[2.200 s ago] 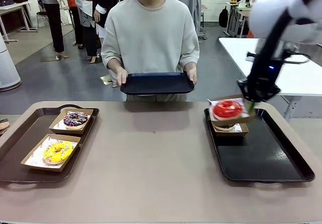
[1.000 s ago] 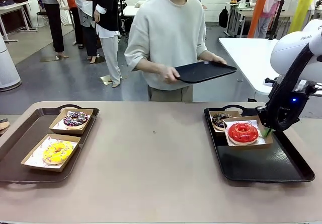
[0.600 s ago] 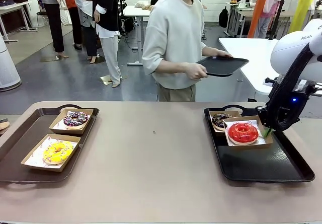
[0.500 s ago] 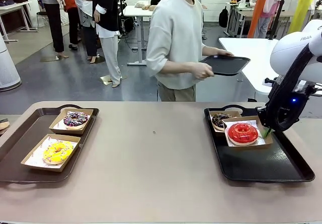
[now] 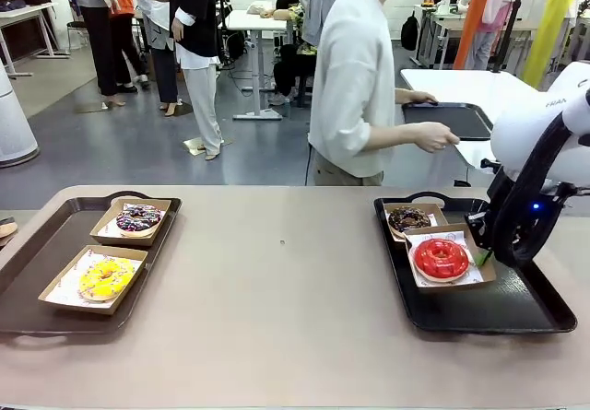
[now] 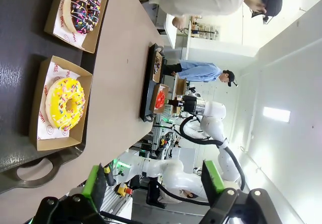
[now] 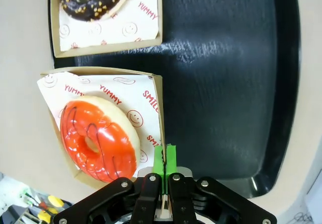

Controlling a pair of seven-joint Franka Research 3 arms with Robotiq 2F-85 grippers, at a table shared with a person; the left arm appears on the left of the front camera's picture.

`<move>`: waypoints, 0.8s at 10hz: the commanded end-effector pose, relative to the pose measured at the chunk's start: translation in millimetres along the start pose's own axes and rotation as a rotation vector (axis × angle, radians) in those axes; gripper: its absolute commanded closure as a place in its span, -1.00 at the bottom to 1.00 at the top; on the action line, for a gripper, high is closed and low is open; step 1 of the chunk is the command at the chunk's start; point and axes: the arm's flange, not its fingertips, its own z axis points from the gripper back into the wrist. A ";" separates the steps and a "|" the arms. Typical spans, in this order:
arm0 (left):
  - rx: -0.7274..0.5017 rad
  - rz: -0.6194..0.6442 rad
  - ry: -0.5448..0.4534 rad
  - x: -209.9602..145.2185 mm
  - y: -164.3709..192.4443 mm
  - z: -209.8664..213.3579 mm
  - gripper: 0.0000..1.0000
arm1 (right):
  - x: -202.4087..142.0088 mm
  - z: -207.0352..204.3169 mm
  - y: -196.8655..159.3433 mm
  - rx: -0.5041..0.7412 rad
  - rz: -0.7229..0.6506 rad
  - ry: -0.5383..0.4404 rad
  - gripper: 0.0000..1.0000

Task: Individually package the donuts and arrange them on the tray.
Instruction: Place the picked Paper togo box on the Handle tray.

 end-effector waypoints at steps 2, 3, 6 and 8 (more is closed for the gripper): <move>-0.011 -0.006 -0.002 -1.8 -1.5 2.0 -1.00 | -10.5 -17.5 4.3 0.020 0.039 0.014 0.97; -0.011 -0.006 -0.002 -1.8 -1.5 2.0 -1.00 | -11.0 -23.5 3.0 0.023 0.034 0.028 0.97; -0.011 -0.006 -0.002 -1.8 -1.5 2.0 -1.00 | -9.0 -37.4 0.4 0.020 0.024 0.060 0.97; -0.011 -0.006 -0.002 -1.8 -1.5 2.0 -1.00 | -6.6 -38.6 0.0 0.023 0.010 0.054 0.97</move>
